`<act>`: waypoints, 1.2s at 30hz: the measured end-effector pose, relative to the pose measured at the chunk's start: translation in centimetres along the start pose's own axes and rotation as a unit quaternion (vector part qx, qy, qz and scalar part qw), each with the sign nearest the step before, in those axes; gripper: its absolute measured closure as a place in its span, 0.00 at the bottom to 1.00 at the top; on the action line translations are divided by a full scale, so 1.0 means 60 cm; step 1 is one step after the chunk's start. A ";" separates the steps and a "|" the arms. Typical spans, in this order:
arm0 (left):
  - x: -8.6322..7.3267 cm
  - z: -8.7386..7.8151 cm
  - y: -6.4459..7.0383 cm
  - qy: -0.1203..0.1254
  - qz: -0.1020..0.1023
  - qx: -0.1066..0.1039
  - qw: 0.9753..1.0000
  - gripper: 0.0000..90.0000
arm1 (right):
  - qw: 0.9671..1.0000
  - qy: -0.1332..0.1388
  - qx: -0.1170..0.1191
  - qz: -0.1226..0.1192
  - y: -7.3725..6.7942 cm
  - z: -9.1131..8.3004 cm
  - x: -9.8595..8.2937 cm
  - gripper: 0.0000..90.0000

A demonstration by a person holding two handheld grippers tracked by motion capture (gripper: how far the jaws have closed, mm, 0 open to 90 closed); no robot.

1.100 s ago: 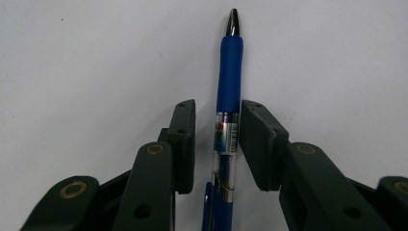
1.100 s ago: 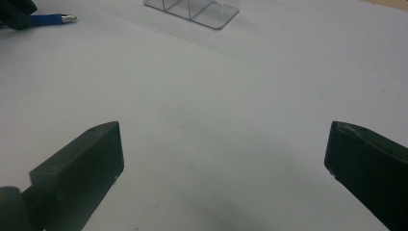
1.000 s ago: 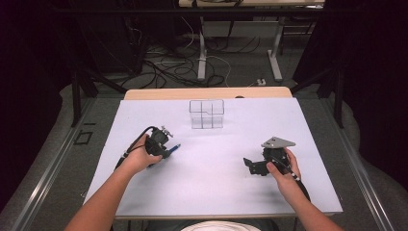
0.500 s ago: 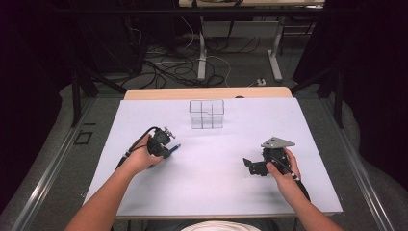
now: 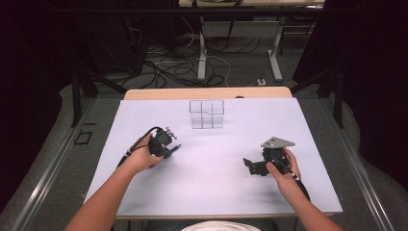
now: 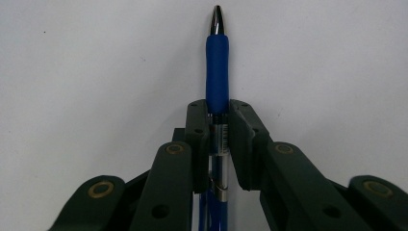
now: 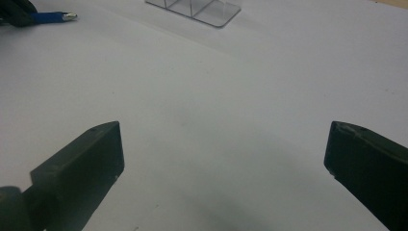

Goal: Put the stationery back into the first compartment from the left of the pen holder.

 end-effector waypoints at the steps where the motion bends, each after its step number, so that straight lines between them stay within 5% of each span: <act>1: 0.000 0.000 0.000 -0.001 0.002 0.002 1.000 0.88 | 1.000 0.000 -0.001 0.000 0.000 0.000 0.000 0.00; 11: 0.001 0.000 0.001 -0.004 -0.002 0.005 1.000 0.88 | 1.000 -0.002 0.001 0.005 -0.002 0.000 -0.001 0.00; 23: -0.002 -0.005 -0.001 -0.015 -0.031 0.009 0.999 0.88 | 1.000 -0.001 0.001 0.001 -0.003 0.001 0.001 0.00; 36: 0.006 -0.026 -0.009 -0.001 -0.048 0.011 0.999 0.88 | 1.000 -0.002 0.001 0.001 -0.004 0.000 0.001 0.00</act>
Point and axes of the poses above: each handheld gripper's, and its own axes: z roughly forward along the jaws, x roughly out of its top, y roughly to its right, the point moved 8 cm from there along z, roughly forward along the jaws, and after that the axes turned 10 degrees about y, right-handed, at the moved point
